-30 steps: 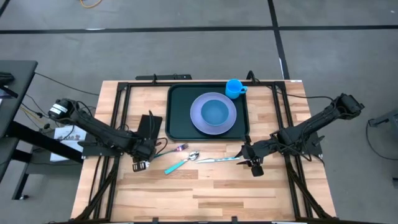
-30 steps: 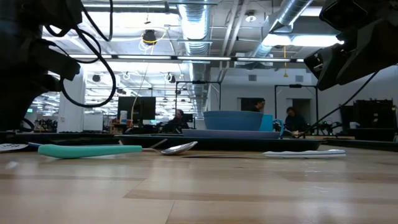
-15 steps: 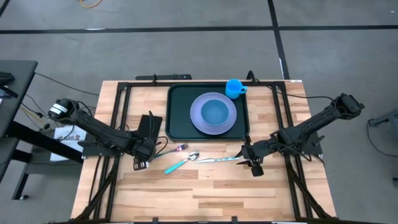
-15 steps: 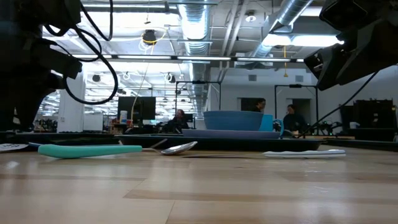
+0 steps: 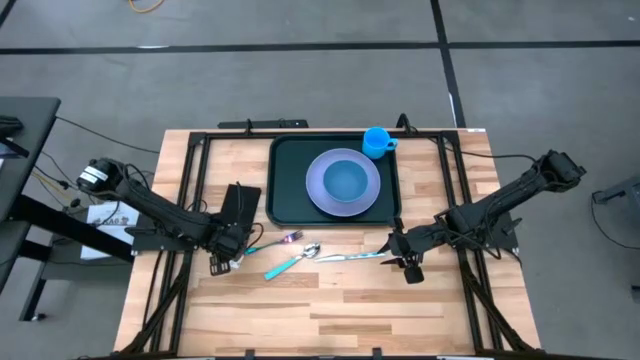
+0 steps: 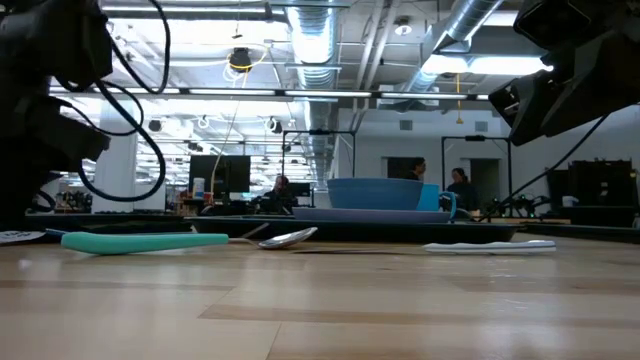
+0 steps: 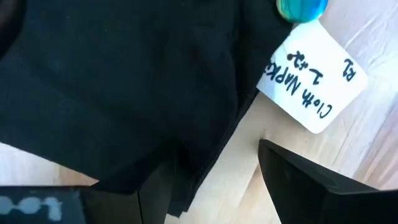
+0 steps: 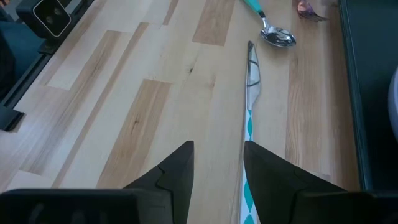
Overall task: Set up tray
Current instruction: Put the napkin to the left side of the purple plate and blue bowl on the black serving tray
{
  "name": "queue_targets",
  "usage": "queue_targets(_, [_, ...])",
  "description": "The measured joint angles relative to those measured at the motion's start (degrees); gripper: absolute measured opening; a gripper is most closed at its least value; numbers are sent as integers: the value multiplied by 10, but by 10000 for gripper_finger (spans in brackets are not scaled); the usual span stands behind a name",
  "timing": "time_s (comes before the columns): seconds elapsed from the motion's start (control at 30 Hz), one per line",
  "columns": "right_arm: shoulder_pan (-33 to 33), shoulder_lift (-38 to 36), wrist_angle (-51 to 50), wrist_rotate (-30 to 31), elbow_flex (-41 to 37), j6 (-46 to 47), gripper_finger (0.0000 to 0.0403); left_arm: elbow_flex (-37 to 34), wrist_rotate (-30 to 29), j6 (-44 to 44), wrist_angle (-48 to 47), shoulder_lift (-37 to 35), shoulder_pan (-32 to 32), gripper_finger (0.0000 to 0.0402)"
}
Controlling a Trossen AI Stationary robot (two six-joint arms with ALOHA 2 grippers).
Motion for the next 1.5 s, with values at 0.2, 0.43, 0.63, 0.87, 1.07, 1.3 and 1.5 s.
queue_targets(0.2, [0, 0, 0, 0, 0, 0, 131, -14, -15, 17, 21, -2, 0, 220])
queue_targets(0.43, [0, 0, 1, 0, 0, 0, 131, -14, -28, 64, 31, -1, 0, 184])
queue_targets(0.63, [0, 0, 1, 0, 0, 0, 131, -14, -47, 63, 40, 0, 0, 91])
queue_targets(0.87, [0, 0, 1, 0, 0, 0, 131, -14, -71, 11, 42, 0, 0, 12])
queue_targets(1.07, [0, 0, 1, 0, 0, 0, 131, -14, -102, -89, 48, 2, 0, 5])
queue_targets(1.3, [0, 0, 1, 0, 0, 0, 131, -16, -134, -193, 51, 3, 0, 3])
queue_targets(1.5, [0, 0, 1, 0, 0, 0, 131, -19, -171, -221, 62, 4, -6, 1])
